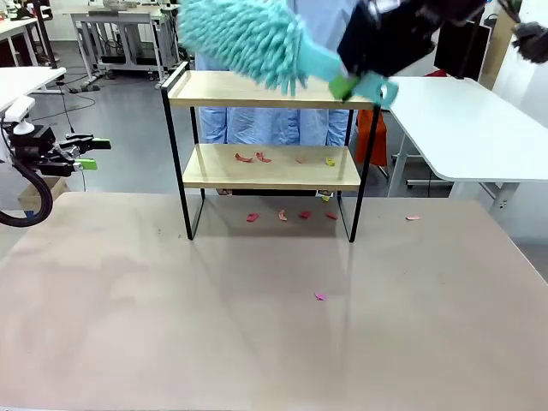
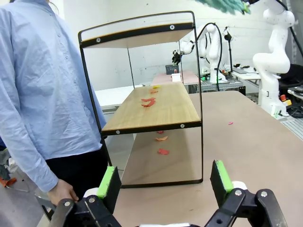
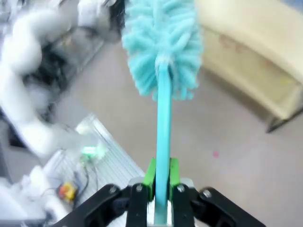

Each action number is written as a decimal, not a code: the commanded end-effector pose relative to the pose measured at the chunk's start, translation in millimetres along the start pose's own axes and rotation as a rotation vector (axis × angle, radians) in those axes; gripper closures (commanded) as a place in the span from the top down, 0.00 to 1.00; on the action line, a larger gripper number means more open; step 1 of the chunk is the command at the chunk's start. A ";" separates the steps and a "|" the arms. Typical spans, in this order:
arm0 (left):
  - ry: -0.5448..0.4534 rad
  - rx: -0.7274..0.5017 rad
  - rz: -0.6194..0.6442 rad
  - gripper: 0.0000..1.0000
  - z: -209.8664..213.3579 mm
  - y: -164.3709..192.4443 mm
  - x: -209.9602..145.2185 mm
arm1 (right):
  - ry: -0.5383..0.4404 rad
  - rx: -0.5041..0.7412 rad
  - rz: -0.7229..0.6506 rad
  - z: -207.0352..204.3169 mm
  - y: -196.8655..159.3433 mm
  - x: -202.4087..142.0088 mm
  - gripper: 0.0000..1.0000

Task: Clean the shelf.
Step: Clean the specific section of the Shelf indicated by the human with the Duster.

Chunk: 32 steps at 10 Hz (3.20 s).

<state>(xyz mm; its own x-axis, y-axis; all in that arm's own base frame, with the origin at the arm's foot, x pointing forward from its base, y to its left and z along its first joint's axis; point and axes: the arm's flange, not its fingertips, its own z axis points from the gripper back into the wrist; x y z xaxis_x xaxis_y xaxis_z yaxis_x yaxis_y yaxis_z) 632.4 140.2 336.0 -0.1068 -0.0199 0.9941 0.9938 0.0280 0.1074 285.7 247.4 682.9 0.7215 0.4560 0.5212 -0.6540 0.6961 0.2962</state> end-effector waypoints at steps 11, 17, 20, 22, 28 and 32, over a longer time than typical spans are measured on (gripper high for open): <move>0.007 -0.005 -0.004 1.00 0.2 -0.8 1.4 | 0.492 0.120 0.370 -90.2 -157.9 -178.7 0.13; 0.007 -0.005 -0.004 1.00 0.2 -0.8 1.4 | 0.523 0.124 0.349 -93.0 -157.1 -177.8 0.13; 0.007 -0.005 -0.004 1.00 0.2 -0.8 1.4 | 0.523 0.124 0.349 -93.0 -157.1 -177.8 0.13; 0.007 -0.005 -0.004 1.00 0.2 -0.8 1.4 | 0.523 0.124 0.349 -93.0 -157.1 -177.8 0.13; 0.007 -0.005 -0.004 1.00 0.2 -0.8 1.4 | 0.523 0.124 0.349 -93.0 -157.1 -177.8 0.13; 0.007 -0.005 -0.004 1.00 0.2 -0.8 1.4 | 0.523 0.124 0.349 -93.0 -157.1 -177.8 0.13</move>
<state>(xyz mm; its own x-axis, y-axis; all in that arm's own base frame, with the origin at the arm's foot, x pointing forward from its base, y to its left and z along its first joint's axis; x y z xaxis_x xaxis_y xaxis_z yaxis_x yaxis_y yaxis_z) 632.5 140.3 335.9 -0.1069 -0.0199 0.9941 0.9938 0.0281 0.1074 281.8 108.2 469.9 0.4613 0.8755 0.1437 -0.8674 0.4109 0.2808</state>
